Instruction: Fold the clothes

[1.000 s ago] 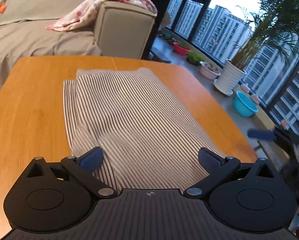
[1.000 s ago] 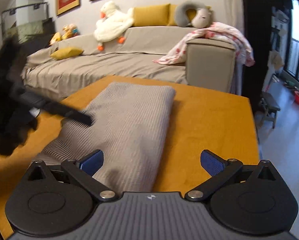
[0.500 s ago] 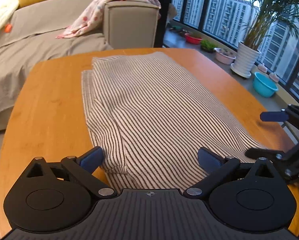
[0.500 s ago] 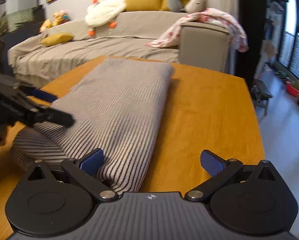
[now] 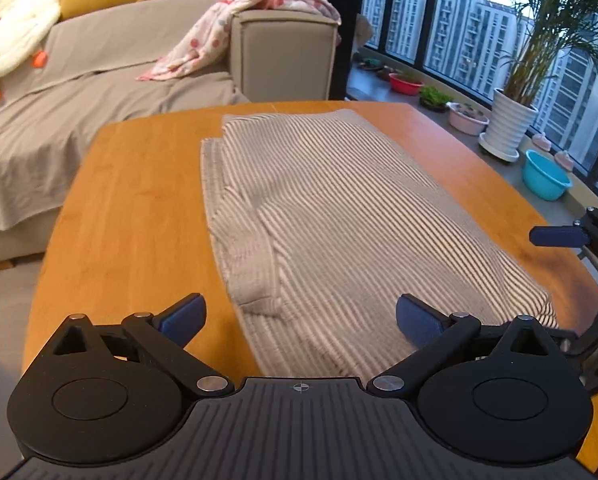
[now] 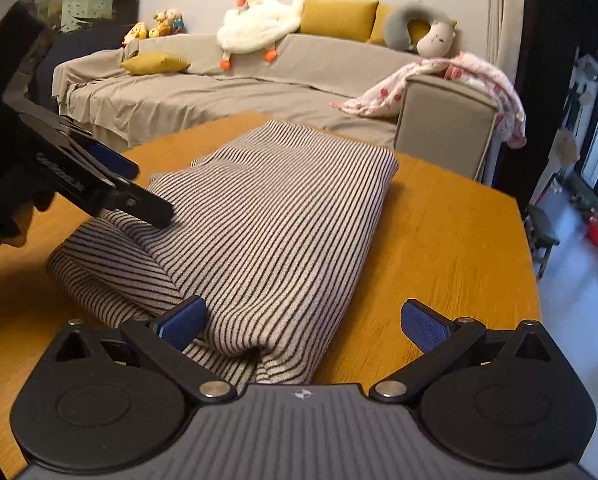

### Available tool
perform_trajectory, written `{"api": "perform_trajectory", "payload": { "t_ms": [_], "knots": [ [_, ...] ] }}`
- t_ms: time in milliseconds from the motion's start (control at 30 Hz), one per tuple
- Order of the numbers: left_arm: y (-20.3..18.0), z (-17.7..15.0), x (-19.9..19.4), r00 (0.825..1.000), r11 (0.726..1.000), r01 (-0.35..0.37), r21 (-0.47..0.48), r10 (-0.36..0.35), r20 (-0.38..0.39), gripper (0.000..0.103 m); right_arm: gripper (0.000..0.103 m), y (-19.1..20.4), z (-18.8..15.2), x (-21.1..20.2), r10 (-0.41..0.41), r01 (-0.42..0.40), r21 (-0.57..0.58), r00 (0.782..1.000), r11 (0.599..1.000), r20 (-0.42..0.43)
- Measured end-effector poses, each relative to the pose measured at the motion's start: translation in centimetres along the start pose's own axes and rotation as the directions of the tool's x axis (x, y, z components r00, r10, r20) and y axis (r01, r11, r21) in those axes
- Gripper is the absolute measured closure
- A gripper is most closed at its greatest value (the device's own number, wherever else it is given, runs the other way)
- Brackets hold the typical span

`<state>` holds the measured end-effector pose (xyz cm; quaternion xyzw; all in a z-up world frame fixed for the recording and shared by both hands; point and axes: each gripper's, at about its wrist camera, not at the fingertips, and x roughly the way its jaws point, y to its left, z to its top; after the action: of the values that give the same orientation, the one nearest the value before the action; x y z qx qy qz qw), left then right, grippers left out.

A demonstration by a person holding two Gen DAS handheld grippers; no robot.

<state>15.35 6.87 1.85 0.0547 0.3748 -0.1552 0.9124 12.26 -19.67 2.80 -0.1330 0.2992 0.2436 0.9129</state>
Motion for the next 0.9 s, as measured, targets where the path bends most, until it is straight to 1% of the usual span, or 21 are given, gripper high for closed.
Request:
{"api": "perform_trajectory", "payload": {
  "t_ms": [67,133,233,300,367,400,433,533,567,600,633,700,767,833,900],
  "knots": [
    [0.2,-0.4,-0.6,1.000,1.000,-0.013,0.016,0.013,0.001,0.000,0.000,-0.2,0.3,-0.4,-0.014,0.014,-0.029,1.000,0.999,-0.003],
    [0.4,-0.8,-1.2,1.000,0.999,-0.027,0.031,0.027,0.003,0.000,0.000,-0.1,0.7,-1.0,-0.013,0.013,-0.046,1.000,0.999,0.015],
    [0.5,-1.2,-1.7,0.999,0.998,-0.043,0.054,0.043,0.005,0.000,0.001,0.5,2.1,-1.9,0.015,-0.012,-0.032,0.996,0.999,0.090],
    [0.3,-1.5,-1.8,0.999,0.996,-0.051,0.070,0.050,0.006,0.000,0.007,1.1,2.7,-1.7,0.017,-0.013,-0.035,0.993,0.999,0.118],
    [0.1,-1.7,-2.0,0.998,0.995,-0.058,0.085,0.058,0.008,0.000,0.018,2.0,2.6,-0.1,0.030,-0.026,-0.077,0.998,0.997,0.057],
    [0.0,-1.8,-2.1,0.998,0.994,-0.062,0.092,0.062,0.008,0.000,0.021,2.4,2.3,0.8,0.035,-0.033,-0.101,0.999,0.994,0.019],
    [-0.1,-1.9,-2.1,0.998,0.994,-0.063,0.092,0.062,0.009,0.000,0.022,2.6,2.0,1.1,0.037,-0.035,-0.117,0.999,0.993,0.010],
    [0.0,-2.0,-2.1,0.998,0.995,-0.059,0.077,0.059,0.009,0.000,0.022,2.7,2.5,0.7,0.043,-0.039,-0.155,0.999,0.987,0.023],
    [0.1,-2.0,-2.1,0.998,0.996,-0.058,0.072,0.058,0.007,0.000,0.022,2.8,2.9,0.3,0.053,-0.046,-0.170,0.998,0.984,0.036],
    [0.2,-2.0,-2.1,0.998,0.996,-0.056,0.066,0.056,0.006,0.000,0.022,3.2,3.1,-0.3,0.081,-0.070,-0.190,0.995,0.979,0.050],
    [0.3,-1.9,-2.1,0.999,0.997,-0.053,0.061,0.053,0.005,0.000,0.022,3.7,3.2,-1.0,0.127,-0.113,-0.219,0.991,0.969,0.052],
    [0.6,-1.8,-2.0,0.999,0.997,-0.048,0.054,0.048,0.005,0.000,0.022,5.3,3.0,-1.8,0.218,-0.200,-0.290,0.976,0.936,0.029],
    [0.7,-1.8,-2.1,0.999,0.998,-0.047,0.052,0.047,0.007,0.000,0.022,7.0,2.4,-1.6,0.258,-0.245,-0.347,0.966,0.905,-0.009],
    [0.7,-1.7,-2.2,0.999,0.998,-0.047,0.052,0.046,0.010,0.000,0.022,8.6,1.5,-0.9,0.246,-0.238,-0.402,0.969,0.884,-0.031],
    [0.7,-1.7,-2.5,0.999,0.998,-0.046,0.049,0.045,0.016,0.000,0.022,9.8,0.5,-0.3,0.195,-0.182,-0.473,0.981,0.862,-0.022]
  ]
}}
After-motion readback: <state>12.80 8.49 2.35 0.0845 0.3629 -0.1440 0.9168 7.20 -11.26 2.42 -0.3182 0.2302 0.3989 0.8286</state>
